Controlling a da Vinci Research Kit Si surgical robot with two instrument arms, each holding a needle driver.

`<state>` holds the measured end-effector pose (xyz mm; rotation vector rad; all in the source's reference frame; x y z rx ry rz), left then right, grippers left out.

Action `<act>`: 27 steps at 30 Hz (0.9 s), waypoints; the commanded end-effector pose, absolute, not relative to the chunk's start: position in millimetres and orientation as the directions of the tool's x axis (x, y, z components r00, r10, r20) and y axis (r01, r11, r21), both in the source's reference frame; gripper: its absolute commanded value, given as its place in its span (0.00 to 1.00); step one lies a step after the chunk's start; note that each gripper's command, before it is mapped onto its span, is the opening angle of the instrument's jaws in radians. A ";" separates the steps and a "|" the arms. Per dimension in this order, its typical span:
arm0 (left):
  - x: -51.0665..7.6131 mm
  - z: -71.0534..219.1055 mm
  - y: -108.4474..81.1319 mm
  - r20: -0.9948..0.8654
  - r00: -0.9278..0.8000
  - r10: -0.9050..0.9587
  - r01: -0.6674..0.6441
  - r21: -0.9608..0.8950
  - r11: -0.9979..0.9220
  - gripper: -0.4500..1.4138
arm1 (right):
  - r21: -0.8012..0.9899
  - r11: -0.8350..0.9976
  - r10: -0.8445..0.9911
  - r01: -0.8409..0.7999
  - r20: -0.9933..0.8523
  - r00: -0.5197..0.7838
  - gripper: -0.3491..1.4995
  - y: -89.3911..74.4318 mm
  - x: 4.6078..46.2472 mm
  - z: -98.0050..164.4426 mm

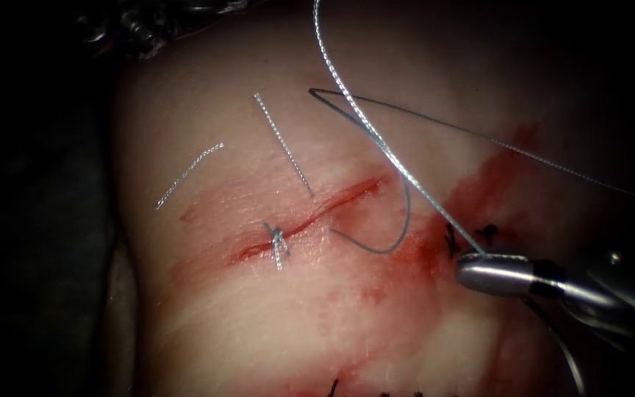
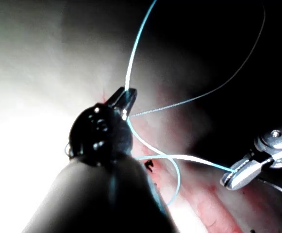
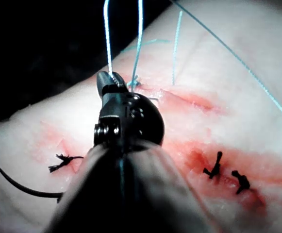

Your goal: Wound Closure

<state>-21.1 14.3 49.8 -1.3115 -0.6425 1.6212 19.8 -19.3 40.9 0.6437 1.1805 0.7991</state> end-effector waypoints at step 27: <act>-20.4 48.4 15.2 -0.467 0.011 0.884 -0.328 -0.837 -0.438 0.00 | 0.765 0.644 0.699 -0.013 -0.581 0.417 0.00 -33.0 31.8 48.2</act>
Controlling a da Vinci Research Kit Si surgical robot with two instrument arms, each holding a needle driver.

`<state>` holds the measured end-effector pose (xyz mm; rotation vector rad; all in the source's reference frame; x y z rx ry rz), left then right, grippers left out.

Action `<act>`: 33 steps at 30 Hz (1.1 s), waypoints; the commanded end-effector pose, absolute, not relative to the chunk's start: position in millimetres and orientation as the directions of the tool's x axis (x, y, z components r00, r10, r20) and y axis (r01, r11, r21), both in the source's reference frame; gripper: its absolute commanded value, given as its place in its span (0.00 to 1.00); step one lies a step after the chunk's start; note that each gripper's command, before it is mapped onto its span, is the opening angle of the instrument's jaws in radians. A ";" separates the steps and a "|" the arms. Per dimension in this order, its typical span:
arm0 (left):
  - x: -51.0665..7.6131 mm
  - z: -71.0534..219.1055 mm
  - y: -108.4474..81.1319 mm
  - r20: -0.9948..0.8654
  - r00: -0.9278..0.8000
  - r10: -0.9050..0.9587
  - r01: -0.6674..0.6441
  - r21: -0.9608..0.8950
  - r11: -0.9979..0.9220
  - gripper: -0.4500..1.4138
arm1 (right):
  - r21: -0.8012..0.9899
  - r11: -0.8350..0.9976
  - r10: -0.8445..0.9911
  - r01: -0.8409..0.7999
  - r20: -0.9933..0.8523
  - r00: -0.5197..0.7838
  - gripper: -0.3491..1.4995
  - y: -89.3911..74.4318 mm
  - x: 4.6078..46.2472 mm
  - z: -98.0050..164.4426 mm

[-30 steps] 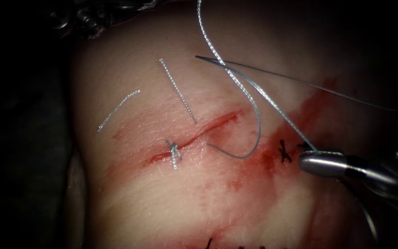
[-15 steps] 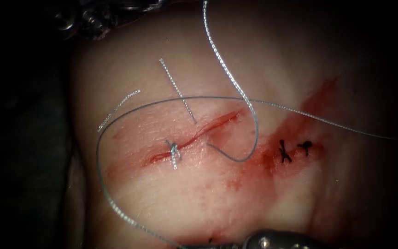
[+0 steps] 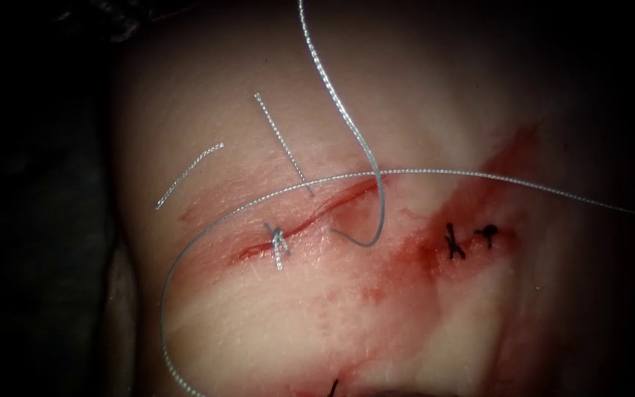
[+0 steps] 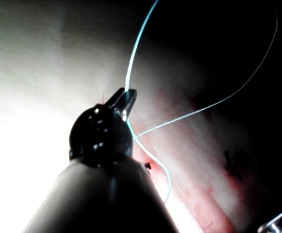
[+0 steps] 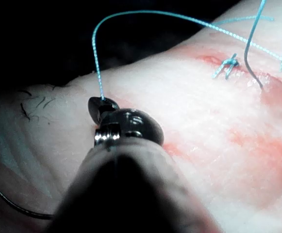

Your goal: Wound Closure

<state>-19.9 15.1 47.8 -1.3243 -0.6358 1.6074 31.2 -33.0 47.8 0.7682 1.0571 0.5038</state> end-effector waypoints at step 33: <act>-23.6 48.6 12.5 -0.476 0.002 0.879 -0.305 -0.838 -0.453 0.00 | 0.163 0.868 0.338 -0.469 -0.886 0.317 0.70 -18.0 39.4 50.2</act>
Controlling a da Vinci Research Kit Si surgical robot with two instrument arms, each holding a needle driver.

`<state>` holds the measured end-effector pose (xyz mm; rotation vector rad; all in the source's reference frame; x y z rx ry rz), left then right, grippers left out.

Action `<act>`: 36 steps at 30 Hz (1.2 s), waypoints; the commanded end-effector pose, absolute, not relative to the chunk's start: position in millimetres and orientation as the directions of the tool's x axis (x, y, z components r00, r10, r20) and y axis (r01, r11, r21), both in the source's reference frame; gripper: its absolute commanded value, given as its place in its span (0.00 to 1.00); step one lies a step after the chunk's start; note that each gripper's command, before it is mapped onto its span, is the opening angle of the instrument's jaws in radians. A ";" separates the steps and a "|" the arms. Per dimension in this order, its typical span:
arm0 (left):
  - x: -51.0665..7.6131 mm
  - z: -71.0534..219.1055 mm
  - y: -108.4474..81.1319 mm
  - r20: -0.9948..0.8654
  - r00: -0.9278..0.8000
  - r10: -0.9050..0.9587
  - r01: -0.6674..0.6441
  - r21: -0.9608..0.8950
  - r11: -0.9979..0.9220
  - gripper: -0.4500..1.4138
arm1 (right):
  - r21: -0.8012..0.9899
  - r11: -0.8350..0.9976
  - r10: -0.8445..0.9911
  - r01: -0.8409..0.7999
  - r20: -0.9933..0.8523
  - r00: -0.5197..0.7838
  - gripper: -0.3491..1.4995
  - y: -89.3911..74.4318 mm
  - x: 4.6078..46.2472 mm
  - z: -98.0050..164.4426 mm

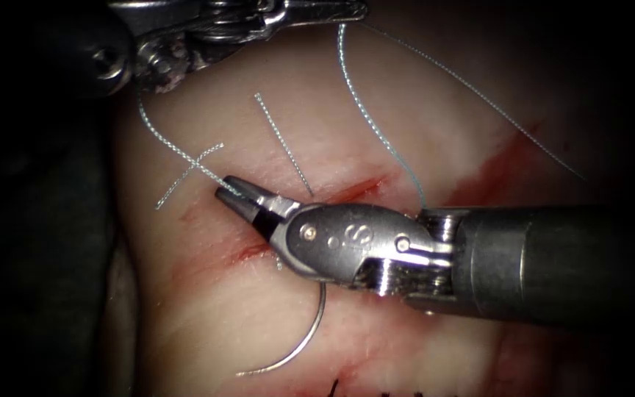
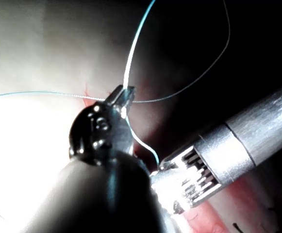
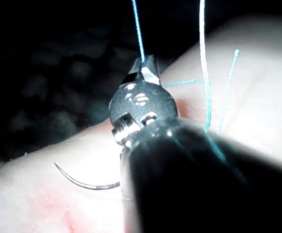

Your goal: Wound Closure

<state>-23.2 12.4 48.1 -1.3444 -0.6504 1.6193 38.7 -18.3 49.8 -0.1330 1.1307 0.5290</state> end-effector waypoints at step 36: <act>-22.4 50.3 1.4 -0.358 -0.143 0.923 -0.172 -0.909 -0.379 0.00 | 0.744 0.630 0.769 -0.225 -0.557 0.312 0.29 -12.6 25.2 42.3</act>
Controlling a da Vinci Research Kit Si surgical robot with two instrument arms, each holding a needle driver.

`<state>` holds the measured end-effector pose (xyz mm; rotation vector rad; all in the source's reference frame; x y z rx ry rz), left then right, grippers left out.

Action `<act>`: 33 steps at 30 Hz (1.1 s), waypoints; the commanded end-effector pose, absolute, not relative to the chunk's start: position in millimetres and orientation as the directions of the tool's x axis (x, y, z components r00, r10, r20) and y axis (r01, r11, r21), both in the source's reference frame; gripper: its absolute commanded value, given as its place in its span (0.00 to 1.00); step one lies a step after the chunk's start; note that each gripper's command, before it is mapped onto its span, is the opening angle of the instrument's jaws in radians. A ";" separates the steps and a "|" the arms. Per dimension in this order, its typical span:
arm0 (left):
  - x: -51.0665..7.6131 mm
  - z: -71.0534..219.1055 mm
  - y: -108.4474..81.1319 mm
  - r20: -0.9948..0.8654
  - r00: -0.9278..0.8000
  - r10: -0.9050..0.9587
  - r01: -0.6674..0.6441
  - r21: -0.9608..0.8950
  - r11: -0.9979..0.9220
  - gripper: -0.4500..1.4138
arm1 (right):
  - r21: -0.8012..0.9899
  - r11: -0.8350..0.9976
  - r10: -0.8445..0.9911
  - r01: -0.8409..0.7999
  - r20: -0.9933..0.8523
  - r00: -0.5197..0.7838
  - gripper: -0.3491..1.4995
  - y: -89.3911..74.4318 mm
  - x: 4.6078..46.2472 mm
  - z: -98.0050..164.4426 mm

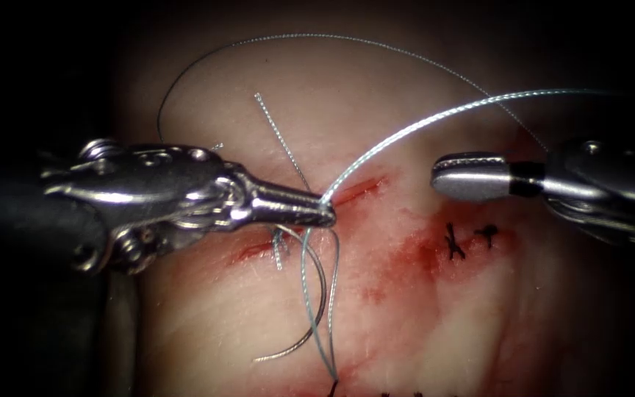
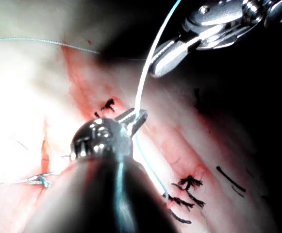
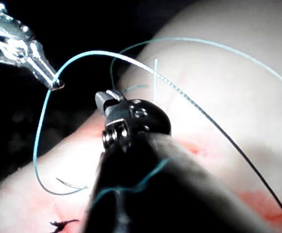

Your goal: Wound Closure

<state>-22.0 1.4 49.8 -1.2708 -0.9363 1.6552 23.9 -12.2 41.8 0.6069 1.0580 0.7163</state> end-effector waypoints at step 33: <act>-21.1 49.8 2.5 -0.355 -0.121 0.927 -0.199 -0.906 -0.373 0.00 | 0.514 0.825 0.534 -0.234 -0.572 0.623 0.19 -17.9 34.5 58.0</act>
